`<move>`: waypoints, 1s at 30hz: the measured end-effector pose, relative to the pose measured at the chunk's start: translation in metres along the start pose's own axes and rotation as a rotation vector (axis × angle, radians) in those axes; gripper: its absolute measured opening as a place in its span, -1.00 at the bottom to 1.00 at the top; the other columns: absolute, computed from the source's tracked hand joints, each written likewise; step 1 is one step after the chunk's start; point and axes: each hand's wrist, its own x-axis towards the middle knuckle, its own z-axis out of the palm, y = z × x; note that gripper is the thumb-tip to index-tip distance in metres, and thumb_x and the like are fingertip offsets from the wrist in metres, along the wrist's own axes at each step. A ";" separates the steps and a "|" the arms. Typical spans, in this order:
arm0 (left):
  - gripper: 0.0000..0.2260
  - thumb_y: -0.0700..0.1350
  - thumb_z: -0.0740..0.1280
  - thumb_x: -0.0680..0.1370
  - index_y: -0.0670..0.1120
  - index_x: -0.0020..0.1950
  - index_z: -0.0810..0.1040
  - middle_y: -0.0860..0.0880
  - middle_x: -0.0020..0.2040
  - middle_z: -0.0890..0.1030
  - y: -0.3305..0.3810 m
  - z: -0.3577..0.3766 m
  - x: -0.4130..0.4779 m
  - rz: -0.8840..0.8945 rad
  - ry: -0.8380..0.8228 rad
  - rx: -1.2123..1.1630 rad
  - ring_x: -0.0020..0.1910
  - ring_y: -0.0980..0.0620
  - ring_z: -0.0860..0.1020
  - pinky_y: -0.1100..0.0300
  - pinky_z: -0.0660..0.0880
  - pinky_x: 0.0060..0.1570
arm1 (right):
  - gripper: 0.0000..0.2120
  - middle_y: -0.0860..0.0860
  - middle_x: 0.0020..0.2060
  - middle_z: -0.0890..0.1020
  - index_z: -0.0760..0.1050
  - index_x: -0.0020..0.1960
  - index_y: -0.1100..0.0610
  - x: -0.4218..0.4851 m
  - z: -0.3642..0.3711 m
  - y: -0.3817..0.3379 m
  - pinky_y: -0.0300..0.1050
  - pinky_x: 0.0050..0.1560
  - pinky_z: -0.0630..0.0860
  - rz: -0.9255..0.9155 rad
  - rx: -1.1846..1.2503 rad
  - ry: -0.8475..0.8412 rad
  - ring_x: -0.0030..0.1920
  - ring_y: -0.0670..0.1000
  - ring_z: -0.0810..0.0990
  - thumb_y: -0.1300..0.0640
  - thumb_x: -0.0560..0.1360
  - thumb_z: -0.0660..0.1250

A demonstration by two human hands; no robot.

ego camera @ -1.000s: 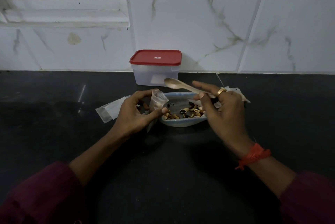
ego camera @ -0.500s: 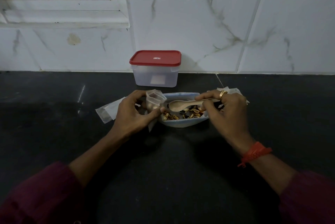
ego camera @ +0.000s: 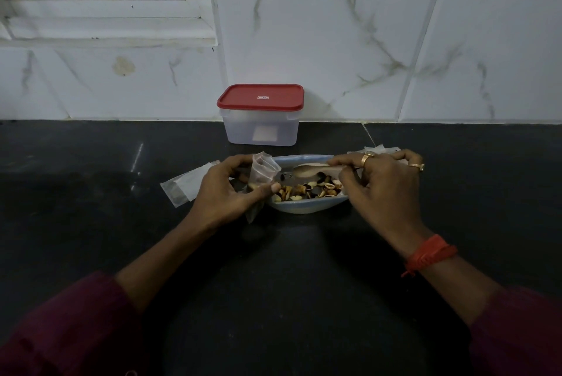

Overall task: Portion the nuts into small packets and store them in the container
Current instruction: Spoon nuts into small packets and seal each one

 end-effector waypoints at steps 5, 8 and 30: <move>-0.43 0.08 0.54 0.39 -0.04 0.36 0.53 0.05 0.16 0.62 0.001 0.000 -0.001 0.010 0.006 0.007 0.06 0.22 0.56 0.34 0.51 -0.07 | -0.80 -0.18 -0.47 0.50 0.62 0.17 -0.19 -0.001 0.005 0.003 -0.05 0.23 0.20 0.033 -0.078 -0.181 -0.27 -0.15 0.52 -0.01 0.58 0.34; -0.36 0.20 0.49 0.33 -0.05 0.34 0.54 0.04 0.16 0.63 0.004 0.000 -0.002 0.010 0.014 -0.007 0.07 0.19 0.57 0.29 0.53 -0.04 | -0.83 -0.14 -0.50 0.56 0.66 0.09 -0.16 0.001 0.003 0.004 -0.09 0.22 0.20 0.079 -0.020 -0.091 -0.31 -0.17 0.53 0.01 0.56 0.36; -0.38 0.19 0.47 0.34 -0.03 0.34 0.54 0.12 0.10 0.59 0.005 0.000 -0.002 0.006 -0.007 0.005 0.01 0.27 0.54 0.38 0.47 -0.12 | -0.80 -0.16 -0.41 0.67 0.69 0.07 -0.01 -0.004 0.008 -0.007 -0.41 -0.35 0.36 0.262 0.197 -0.244 -0.38 -0.32 0.56 0.06 0.56 0.30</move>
